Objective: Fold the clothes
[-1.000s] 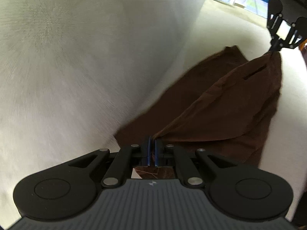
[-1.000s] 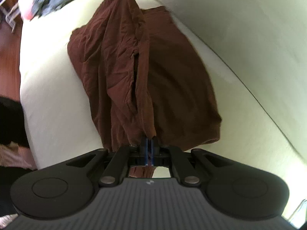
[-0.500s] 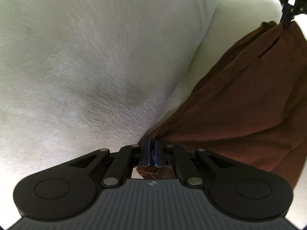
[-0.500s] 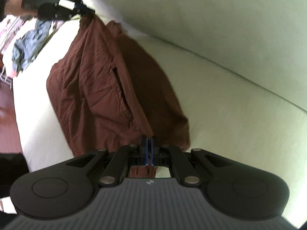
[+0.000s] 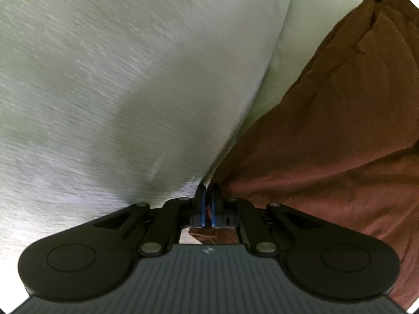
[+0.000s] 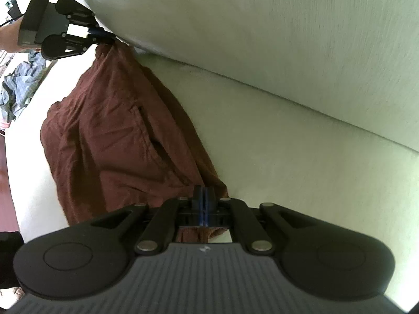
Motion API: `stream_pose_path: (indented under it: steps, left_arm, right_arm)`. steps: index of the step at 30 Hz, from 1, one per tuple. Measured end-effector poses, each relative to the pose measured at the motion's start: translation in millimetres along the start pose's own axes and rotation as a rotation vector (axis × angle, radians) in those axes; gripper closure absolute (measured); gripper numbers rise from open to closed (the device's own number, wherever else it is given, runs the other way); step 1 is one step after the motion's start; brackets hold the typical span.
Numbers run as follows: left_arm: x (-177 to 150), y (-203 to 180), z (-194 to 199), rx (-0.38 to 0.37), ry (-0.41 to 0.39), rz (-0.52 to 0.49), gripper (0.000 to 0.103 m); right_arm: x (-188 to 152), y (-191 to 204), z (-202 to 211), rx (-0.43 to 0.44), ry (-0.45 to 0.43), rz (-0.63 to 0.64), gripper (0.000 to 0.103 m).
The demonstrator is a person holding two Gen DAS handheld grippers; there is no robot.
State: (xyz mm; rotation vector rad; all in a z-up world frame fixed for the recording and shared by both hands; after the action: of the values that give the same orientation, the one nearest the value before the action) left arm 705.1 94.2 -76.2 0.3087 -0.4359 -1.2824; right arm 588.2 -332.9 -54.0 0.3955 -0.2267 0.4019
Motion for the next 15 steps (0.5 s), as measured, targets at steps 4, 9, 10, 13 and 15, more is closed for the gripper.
stream_pose_path:
  steps: [4, 9, 10, 13, 15]
  left_arm:
    - [-5.6, -2.0, -9.6, -0.002, 0.005, 0.013, 0.101]
    - [-14.9, -2.4, -20.3, 0.002, 0.021, 0.056, 0.084]
    - [-17.3, -1.7, -19.8, 0.009, 0.019, 0.064, 0.083]
    - [-29.5, 3.6, -15.0, 0.022, 0.021, 0.118, 0.071]
    - [-42.0, 8.1, -7.9, 0.025, 0.023, 0.164, 0.056]
  right_arm:
    - [-9.7, 0.5, -4.3, -0.011, -0.005, -0.016, 0.103]
    - [-23.2, 4.1, 4.1, -0.045, -0.041, -0.047, 0.100]
    - [-26.5, 8.1, 7.6, -0.060, -0.059, -0.054, 0.097]
    - [-35.6, 18.8, 21.7, -0.109, -0.122, -0.091, 0.072]
    - [-42.1, 26.7, 32.0, -0.142, -0.158, -0.119, 0.073]
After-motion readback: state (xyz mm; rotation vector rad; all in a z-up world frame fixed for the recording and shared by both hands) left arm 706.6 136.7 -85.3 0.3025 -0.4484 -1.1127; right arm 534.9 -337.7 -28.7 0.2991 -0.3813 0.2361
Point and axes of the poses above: each gripper's, at about its wrist camera, not at the fingertips, and z roughly against the way its jaws point, y to its left, x to its top, the point moved 1 cm from there along -z, roughly the way its jaws point, and after that the axes turned 11 degrees about -z, right-handed, at the moved point
